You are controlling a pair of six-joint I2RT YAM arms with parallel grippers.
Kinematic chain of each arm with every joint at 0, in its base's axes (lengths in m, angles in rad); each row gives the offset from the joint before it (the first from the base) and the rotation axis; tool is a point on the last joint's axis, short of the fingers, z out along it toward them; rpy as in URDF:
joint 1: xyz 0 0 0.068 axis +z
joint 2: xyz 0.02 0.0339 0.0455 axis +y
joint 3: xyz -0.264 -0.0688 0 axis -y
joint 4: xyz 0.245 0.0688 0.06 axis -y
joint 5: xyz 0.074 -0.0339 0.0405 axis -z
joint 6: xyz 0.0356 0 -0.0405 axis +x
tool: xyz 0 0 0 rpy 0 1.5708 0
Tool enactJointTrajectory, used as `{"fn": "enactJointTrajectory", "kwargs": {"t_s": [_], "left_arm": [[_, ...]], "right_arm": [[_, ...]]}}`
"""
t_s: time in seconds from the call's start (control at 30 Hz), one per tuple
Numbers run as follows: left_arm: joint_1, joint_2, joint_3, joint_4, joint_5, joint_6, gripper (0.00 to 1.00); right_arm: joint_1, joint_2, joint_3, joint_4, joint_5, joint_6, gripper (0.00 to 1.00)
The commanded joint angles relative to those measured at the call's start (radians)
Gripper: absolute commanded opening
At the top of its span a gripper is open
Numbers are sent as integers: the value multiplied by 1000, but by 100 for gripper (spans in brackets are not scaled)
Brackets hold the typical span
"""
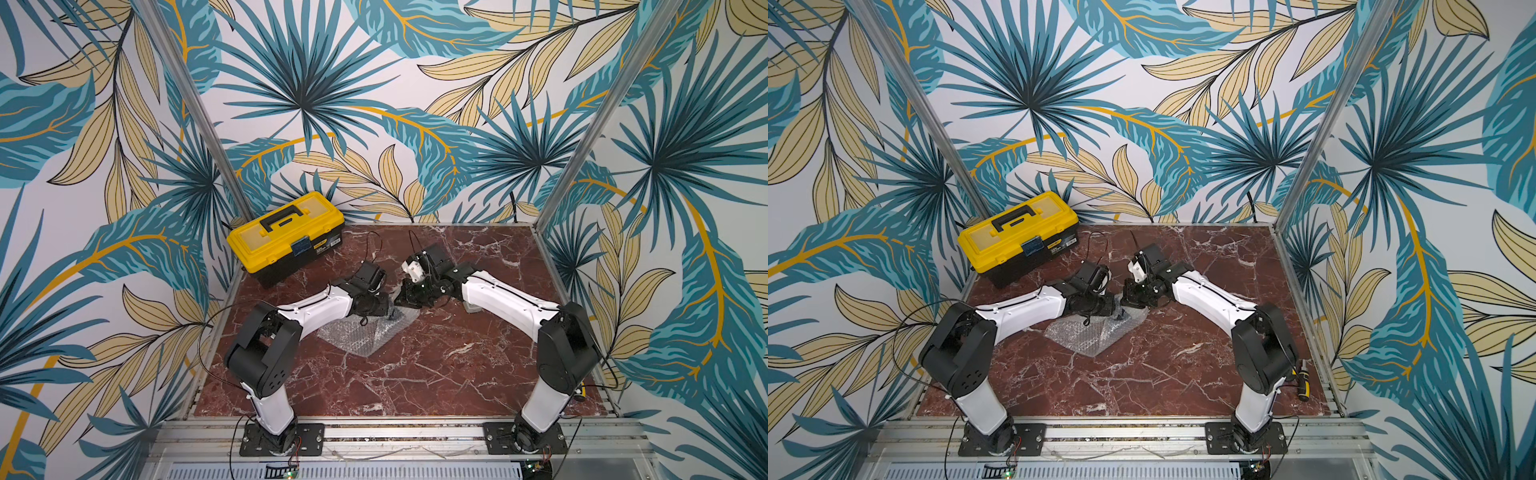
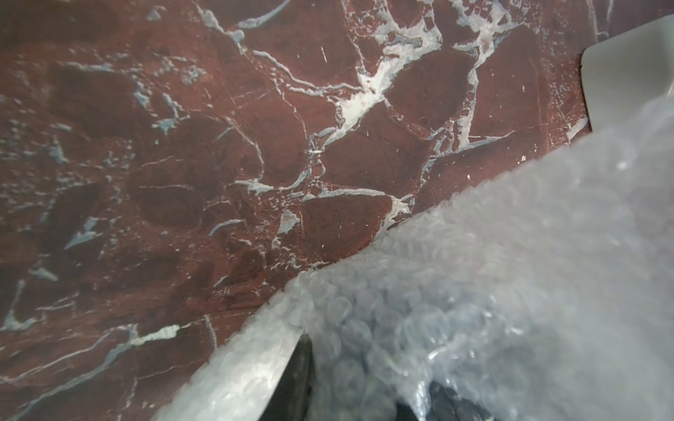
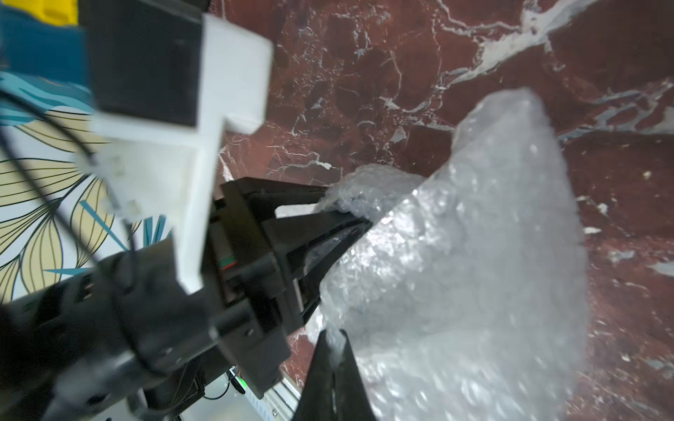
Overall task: Wrap mugs in bubble wrap
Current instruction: Wrap the mug in bubble wrap.
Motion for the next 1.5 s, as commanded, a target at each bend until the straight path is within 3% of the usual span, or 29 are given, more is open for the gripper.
{"fn": "enactJointTrajectory", "kwargs": {"t_s": [0.0,0.17,0.33,0.57,0.73,0.97,1.13,1.17,1.3,1.47], "left_arm": [[-11,-26,-4,-11,31,-10,24],[-11,-37,-7,-9,33,-10,25],[-9,-67,-18,3,34,-10,39],[4,-117,-39,33,56,-18,45],[5,-73,-24,46,67,-9,50],[4,-20,-18,60,26,-8,48],[4,6,-19,62,14,-7,42],[3,13,-21,61,12,-8,40],[3,29,-41,64,5,-15,36],[1,34,-47,64,-1,-15,33]], "right_arm": [[8,61,-24,34,-25,18,0],[20,126,-23,65,-58,30,0],[28,167,-21,49,-64,21,0],[31,190,-13,8,-54,-10,0],[39,200,7,-8,-59,-24,0],[44,198,22,-37,-55,-41,0],[48,185,29,-67,-53,-54,0],[48,172,27,-74,-48,-55,3],[49,98,19,-110,-15,-59,34],[48,13,11,-172,14,-67,50]]}}
